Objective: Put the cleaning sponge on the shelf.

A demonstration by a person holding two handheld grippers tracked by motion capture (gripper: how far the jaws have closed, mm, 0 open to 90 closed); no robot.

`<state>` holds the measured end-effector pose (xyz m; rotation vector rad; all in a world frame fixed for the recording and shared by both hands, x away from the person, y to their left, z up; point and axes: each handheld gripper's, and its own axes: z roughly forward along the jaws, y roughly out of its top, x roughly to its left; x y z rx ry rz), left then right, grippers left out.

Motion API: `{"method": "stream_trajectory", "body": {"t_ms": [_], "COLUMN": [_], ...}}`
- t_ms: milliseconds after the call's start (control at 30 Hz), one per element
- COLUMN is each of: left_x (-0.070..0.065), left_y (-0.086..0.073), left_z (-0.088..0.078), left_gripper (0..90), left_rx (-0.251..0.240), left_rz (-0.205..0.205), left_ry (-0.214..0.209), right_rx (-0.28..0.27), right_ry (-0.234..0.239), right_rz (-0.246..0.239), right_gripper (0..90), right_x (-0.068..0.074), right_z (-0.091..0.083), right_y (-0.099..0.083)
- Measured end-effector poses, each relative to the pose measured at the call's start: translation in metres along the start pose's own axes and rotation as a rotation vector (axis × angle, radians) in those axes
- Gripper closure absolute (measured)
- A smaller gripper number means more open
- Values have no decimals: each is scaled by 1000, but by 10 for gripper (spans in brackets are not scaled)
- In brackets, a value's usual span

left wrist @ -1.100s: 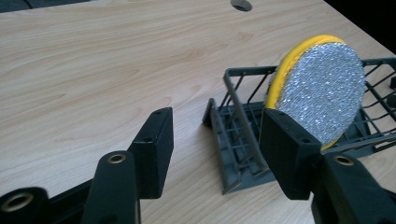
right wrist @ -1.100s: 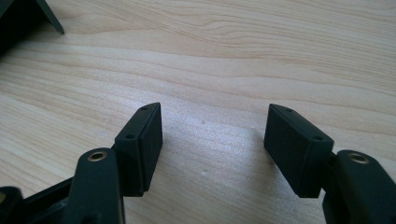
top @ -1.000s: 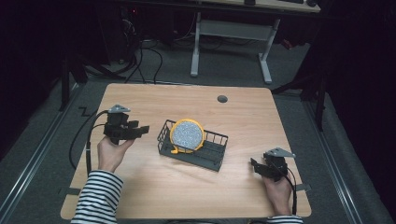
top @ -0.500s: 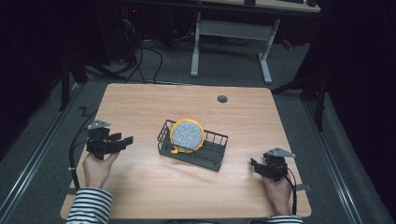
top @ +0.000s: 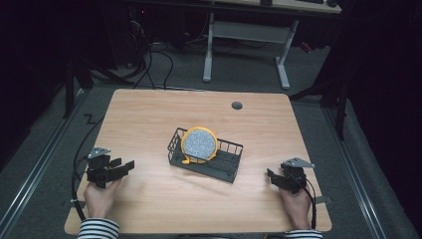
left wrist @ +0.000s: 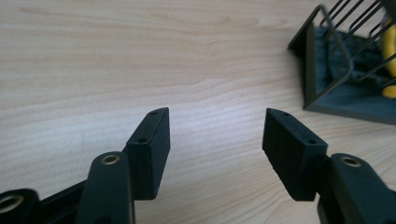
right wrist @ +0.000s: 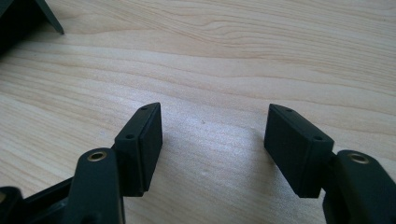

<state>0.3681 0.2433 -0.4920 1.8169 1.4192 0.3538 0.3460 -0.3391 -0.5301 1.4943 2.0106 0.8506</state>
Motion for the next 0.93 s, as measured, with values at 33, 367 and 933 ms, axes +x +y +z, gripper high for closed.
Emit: {"method": "stream_trajectory", "body": {"t_ms": [33,367,933], "left_x": [-1,-3,-7], "left_y": [-3,-29,-38], "left_z": [2,22,30], "left_gripper": [421,397,302], "left_rx": [4,15,-15], "left_rz": [5,45,106], "left_ry": [15,153,220], "right_rx": [0,0,0], "right_ry": [0,0,0], "right_rz": [0,2,1], "right_gripper": [372,372,371], "right_x": [0,0,0], "right_z": [0,0,0], "right_y": [0,0,0]}}
